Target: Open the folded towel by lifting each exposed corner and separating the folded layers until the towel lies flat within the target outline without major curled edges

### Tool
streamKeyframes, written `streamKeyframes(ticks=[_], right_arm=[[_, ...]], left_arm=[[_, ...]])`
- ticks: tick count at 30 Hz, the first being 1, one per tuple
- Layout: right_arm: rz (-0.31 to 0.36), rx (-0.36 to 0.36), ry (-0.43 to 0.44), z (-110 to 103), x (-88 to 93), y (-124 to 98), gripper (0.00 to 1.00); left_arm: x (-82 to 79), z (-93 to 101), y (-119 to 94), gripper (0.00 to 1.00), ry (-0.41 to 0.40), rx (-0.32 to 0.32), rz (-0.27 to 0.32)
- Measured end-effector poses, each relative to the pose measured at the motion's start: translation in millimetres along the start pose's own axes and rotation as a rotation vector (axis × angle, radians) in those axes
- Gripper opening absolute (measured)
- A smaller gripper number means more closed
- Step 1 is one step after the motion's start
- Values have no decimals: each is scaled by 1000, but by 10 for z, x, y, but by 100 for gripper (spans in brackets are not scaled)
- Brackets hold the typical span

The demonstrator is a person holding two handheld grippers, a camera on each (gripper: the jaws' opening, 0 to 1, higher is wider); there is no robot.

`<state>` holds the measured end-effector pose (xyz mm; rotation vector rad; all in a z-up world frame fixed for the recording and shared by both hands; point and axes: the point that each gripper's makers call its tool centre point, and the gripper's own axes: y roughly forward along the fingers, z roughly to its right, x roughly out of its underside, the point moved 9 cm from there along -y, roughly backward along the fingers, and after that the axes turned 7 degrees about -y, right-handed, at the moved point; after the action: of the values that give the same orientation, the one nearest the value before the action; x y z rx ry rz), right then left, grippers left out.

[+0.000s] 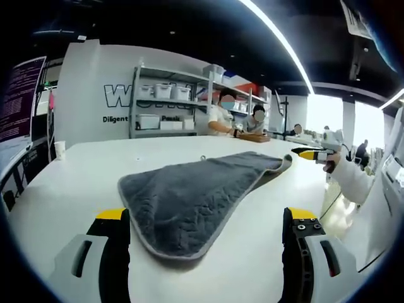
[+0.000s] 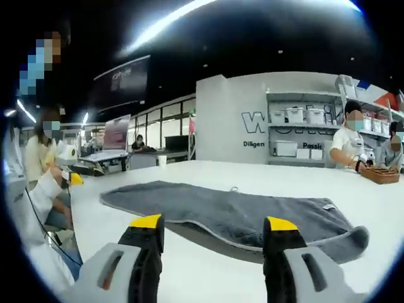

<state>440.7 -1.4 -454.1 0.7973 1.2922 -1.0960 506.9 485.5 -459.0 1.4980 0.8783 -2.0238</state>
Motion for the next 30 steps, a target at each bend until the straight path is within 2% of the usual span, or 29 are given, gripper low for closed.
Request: streamKeyframes(ticks=[5, 10, 14, 20, 21, 23, 28, 30], right_arm=[[-73, 53, -39, 9, 86, -18, 86], [-191, 78, -205, -32, 135, 80, 99], [-244, 73, -360, -84, 111, 214, 99], [-286, 80, -519, -104, 54, 425, 96], [-299, 81, -582, -114, 38, 509, 95], [-304, 62, -646, -148, 33, 644, 93], [-352, 40, -710, -200, 89, 902, 90], [-336, 31, -731, -242, 84, 982, 86]], left_arm=[[6, -3, -21, 100, 0, -6, -1], [4, -5, -38, 100, 1, -10, 1], [4, 1, -44, 100, 1, -10, 4], [8, -1, -60, 100, 0, -11, 6], [9, -3, -67, 100, -2, -12, 8], [8, -6, -76, 100, -1, -14, 10], [6, -11, -100, 100, -4, -19, 19], [11, -13, -106, 100, -7, -20, 21]])
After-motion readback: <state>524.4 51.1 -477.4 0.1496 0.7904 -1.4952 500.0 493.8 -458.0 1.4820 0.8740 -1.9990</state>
